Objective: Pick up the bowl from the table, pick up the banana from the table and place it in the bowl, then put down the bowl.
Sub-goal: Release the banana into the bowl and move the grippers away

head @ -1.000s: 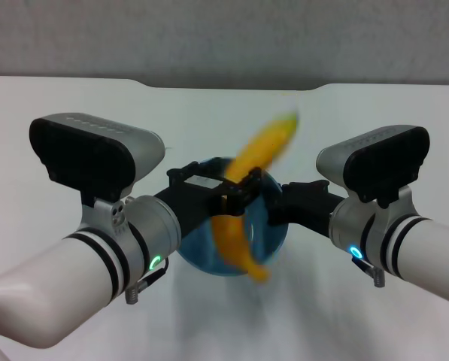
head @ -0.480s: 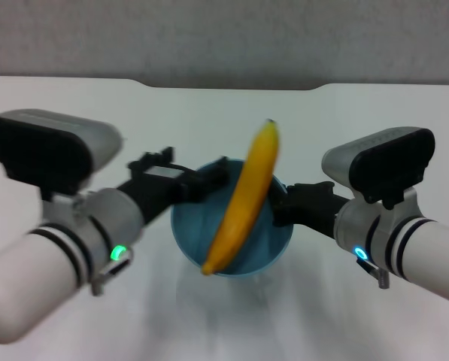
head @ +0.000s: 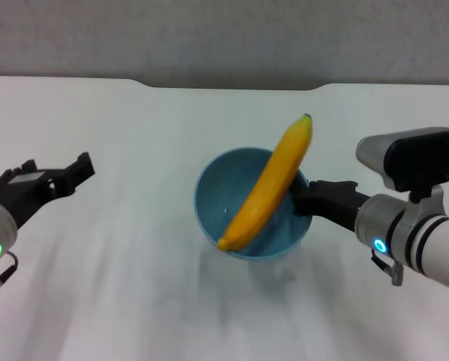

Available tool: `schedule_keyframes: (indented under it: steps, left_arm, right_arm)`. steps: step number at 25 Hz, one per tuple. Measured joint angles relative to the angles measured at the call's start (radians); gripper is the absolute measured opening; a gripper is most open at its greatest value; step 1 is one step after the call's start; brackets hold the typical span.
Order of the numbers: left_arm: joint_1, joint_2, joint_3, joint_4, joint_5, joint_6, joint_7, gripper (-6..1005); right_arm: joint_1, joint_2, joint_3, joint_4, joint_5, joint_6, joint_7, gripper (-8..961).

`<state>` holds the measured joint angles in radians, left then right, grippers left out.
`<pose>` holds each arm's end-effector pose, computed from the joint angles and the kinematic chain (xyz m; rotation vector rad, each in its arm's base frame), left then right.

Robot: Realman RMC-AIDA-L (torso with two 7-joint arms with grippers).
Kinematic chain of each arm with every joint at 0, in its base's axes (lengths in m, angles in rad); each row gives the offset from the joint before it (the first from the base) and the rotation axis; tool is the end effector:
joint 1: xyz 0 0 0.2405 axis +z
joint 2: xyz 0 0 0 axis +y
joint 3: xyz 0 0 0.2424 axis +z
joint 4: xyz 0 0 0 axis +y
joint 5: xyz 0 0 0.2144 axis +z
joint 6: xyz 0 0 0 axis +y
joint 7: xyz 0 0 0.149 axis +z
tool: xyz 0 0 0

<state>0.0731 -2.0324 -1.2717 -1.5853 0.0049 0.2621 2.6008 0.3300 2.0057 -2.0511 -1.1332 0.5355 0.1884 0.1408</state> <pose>-0.2244 0.3274 0.0232 -1.6785 -1.0454 -0.5062 0.2056 0.3603 -0.0793 -2.0777 1.0254 0.3688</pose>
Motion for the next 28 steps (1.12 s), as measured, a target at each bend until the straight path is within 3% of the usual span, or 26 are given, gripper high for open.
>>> schedule_keyframes:
  steps: [12,17,24,28]
  left_arm:
    - [-0.001,0.000,-0.015,0.040,0.002,0.000,-0.008,907]
    - [-0.006,0.000,-0.015,0.044,0.002,0.000,-0.010,907]
    - [-0.007,0.000,-0.021,0.047,0.003,0.000,-0.010,907]
    - [-0.009,0.000,-0.031,0.054,0.002,0.000,-0.011,907]
  right_arm:
    - [0.162,-0.002,0.187,0.046,0.119,0.378,-0.122,80]
    - [0.184,-0.001,0.233,0.069,0.207,0.395,-0.214,81]
    - [0.286,0.001,0.240,0.237,0.311,0.435,-0.272,83]
    - [0.287,0.004,0.234,0.259,0.344,0.431,-0.306,84]
